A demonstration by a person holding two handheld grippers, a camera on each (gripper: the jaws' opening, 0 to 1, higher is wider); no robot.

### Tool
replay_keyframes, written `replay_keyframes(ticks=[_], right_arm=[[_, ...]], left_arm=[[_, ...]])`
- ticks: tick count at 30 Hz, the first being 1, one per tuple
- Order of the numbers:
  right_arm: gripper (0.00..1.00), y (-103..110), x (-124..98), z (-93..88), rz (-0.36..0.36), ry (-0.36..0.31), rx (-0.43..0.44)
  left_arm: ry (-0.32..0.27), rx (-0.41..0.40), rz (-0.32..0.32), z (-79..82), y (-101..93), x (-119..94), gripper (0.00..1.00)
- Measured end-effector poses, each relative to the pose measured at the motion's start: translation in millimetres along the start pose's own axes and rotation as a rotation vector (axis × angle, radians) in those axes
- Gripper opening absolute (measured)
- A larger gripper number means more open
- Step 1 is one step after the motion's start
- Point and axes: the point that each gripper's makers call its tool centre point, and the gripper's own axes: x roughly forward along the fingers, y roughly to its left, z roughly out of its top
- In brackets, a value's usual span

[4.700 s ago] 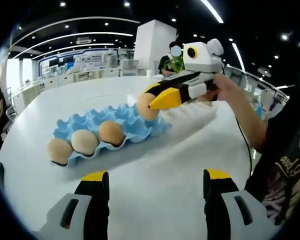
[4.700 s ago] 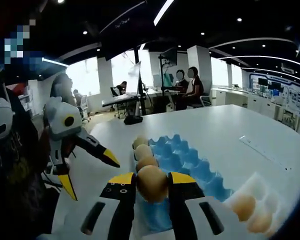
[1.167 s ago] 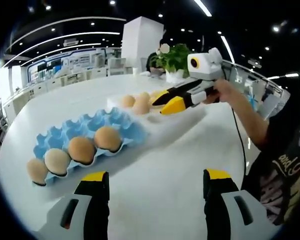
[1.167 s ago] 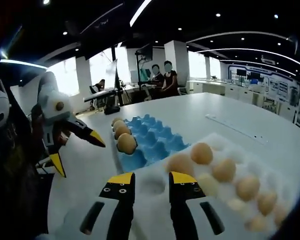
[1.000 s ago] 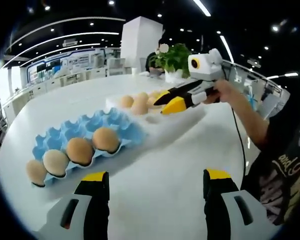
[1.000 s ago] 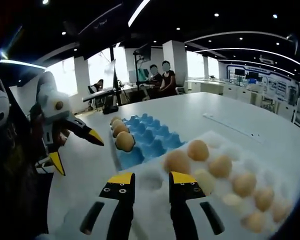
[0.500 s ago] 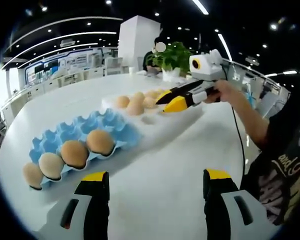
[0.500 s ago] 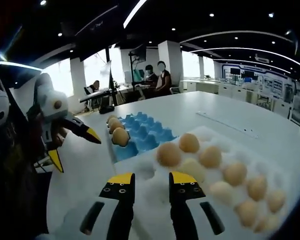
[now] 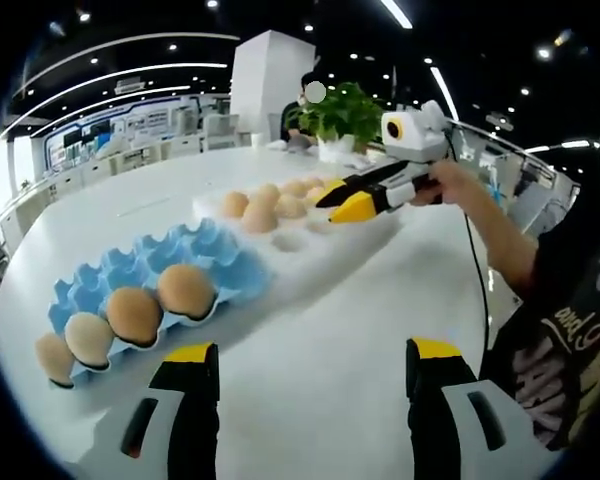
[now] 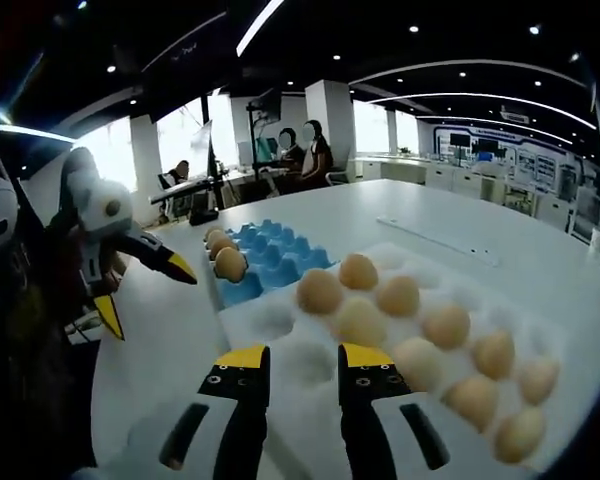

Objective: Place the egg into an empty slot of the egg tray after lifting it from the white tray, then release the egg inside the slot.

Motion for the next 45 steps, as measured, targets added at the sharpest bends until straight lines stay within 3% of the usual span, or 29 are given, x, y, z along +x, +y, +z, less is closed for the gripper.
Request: replay_keyframes(ticks=[45], right_arm=[[0.28, -58.5, -68.1, -21.8, -0.202, 0.001, 0.046]], left_arm=[[0.019, 0.020, -0.024, 3.1, -8.7, 7.2, 0.76]])
